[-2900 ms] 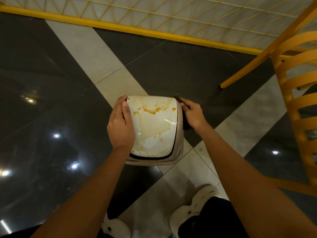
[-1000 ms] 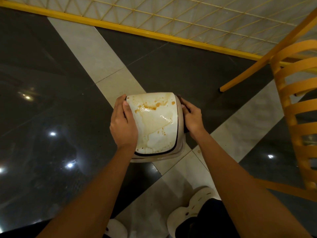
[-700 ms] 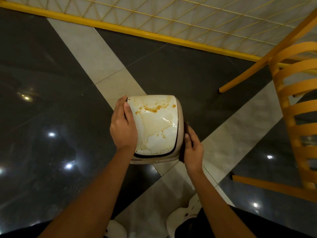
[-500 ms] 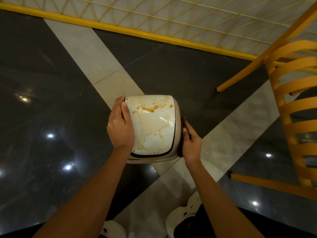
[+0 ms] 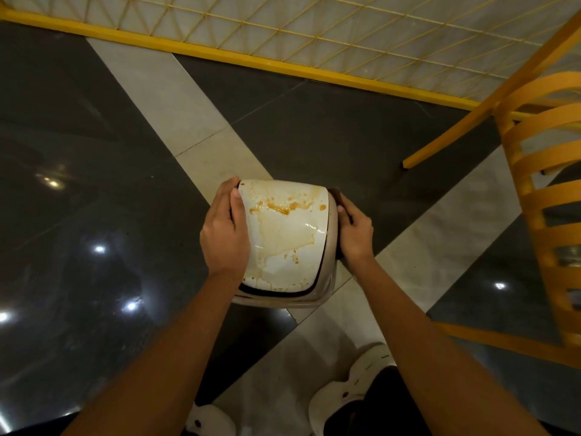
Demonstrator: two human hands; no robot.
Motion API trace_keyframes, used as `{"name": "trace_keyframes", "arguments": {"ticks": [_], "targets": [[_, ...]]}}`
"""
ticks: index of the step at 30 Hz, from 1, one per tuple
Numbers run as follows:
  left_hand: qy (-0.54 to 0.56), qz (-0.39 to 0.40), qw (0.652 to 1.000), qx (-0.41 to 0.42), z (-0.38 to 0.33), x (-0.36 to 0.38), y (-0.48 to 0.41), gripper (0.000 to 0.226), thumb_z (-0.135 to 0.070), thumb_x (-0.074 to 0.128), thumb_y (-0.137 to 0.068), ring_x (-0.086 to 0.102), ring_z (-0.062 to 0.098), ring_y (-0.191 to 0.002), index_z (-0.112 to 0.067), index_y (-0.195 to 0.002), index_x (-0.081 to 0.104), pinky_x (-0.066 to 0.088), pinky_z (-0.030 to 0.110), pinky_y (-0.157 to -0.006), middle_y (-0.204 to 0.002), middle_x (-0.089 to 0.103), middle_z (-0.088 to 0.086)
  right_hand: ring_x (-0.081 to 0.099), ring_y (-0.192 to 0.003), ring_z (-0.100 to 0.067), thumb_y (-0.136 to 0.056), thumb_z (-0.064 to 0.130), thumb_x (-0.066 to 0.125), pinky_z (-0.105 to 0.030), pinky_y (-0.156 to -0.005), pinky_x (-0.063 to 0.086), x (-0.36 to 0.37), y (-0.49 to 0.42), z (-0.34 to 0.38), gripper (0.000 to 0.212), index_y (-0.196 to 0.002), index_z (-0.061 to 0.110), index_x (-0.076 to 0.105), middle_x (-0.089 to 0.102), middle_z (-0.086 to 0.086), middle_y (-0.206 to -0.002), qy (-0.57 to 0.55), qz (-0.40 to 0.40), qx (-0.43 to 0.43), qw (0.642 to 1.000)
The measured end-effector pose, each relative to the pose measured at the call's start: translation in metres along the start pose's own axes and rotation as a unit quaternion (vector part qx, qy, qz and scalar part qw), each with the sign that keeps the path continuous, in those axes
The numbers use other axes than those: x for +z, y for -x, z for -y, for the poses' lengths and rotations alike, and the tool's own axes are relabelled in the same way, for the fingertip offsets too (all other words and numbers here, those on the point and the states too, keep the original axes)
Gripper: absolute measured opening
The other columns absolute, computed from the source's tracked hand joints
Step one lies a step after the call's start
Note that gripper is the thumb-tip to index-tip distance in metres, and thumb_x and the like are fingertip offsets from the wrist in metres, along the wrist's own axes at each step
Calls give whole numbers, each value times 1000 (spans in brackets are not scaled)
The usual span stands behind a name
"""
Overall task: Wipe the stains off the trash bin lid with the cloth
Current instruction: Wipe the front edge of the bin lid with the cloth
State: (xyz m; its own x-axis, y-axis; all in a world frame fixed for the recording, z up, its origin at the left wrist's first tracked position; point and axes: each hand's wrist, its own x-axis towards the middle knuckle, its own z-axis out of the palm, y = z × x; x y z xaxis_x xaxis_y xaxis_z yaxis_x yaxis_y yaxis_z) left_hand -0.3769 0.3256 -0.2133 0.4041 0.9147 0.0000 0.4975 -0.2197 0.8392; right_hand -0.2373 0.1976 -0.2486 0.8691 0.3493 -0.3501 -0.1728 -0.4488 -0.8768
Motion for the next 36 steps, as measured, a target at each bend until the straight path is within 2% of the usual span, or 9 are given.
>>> {"name": "trace_keyframes", "arguments": {"ticks": [9, 11, 15, 16, 18, 20, 26, 30, 36], "targets": [[4, -2, 1000, 3, -1, -1, 0, 37, -36, 32, -99, 53, 8, -110, -25, -129, 51, 42, 21, -84, -127, 58, -5, 46, -126, -17, -97, 11, 41, -37, -108, 36, -7, 25, -10, 37, -133, 16, 49, 53, -3, -135, 45, 1, -56, 997], [1, -3, 1000, 1, -1, -1, 0, 37, -36, 32, -99, 52, 6, -109, -25, -129, 51, 42, 21, -84, -127, 58, -5, 49, -122, -17, -97, 9, 40, -27, -105, 37, -8, 12, 4, 35, -131, 15, 51, 55, -4, -131, 71, 27, -48, 996], [2, -3, 1000, -1, -1, -1, 1, 38, -37, 32, -99, 55, 13, -112, -26, -129, 51, 45, 26, -86, -127, 58, -4, 48, -111, -5, -97, 7, 40, 4, -83, 32, -16, -2, 31, 34, -126, 15, 56, 58, -1, -125, 113, 97, -71, 986], [2, -3, 1000, -2, -1, -1, 1, 38, -38, 32, -99, 55, 14, -113, -26, -129, 51, 45, 26, -87, -128, 58, -4, 48, -112, -5, -97, 9, 40, 1, -86, 34, -20, 0, 33, 34, -126, 16, 56, 58, 0, -125, 107, 103, -66, 987], [2, -4, 1000, -2, -1, 0, 1, 38, -38, 31, -99, 55, 15, -114, -25, -130, 51, 44, 25, -87, -128, 57, -4, 52, -113, -11, -97, 13, 42, -20, -97, 41, -28, 11, 31, 33, -126, 20, 56, 58, 1, -125, 61, 98, -34, 993], [5, -6, 1000, 1, -1, -1, 0, 39, -37, 31, -99, 55, 15, -114, -25, -130, 51, 44, 24, -86, -129, 57, -4, 54, -111, -15, -97, 15, 44, -33, -96, 45, -34, 26, 27, 31, -124, 24, 56, 59, 1, -123, 2, 85, -17, 996], [8, -11, 1000, 3, -1, 0, 1, 37, -36, 33, -100, 55, 15, -116, -24, -129, 52, 45, 27, -90, -129, 57, -4, 55, -110, -17, -98, 16, 42, -33, -95, 46, -27, 20, 39, 32, -126, 22, 55, 59, 6, -114, -3, 88, 14, 996], [14, -10, 1000, -3, 0, -1, 2, 39, -39, 32, -99, 56, 16, -115, -25, -130, 51, 49, 33, -92, -129, 57, -3, 53, -114, -15, -97, 15, 42, -36, -101, 43, -30, 22, 42, 32, -125, 23, 56, 58, 6, -120, 19, 89, -24, 996], [5, -10, 1000, -3, -1, 0, 1, 38, -36, 32, -99, 53, 9, -113, -24, -129, 52, 41, 21, -87, -128, 57, -4, 51, -117, -16, -97, 13, 43, -33, -103, 41, -29, 38, 31, 33, -127, 20, 54, 57, 3, -125, 21, 59, -39, 997]]}}
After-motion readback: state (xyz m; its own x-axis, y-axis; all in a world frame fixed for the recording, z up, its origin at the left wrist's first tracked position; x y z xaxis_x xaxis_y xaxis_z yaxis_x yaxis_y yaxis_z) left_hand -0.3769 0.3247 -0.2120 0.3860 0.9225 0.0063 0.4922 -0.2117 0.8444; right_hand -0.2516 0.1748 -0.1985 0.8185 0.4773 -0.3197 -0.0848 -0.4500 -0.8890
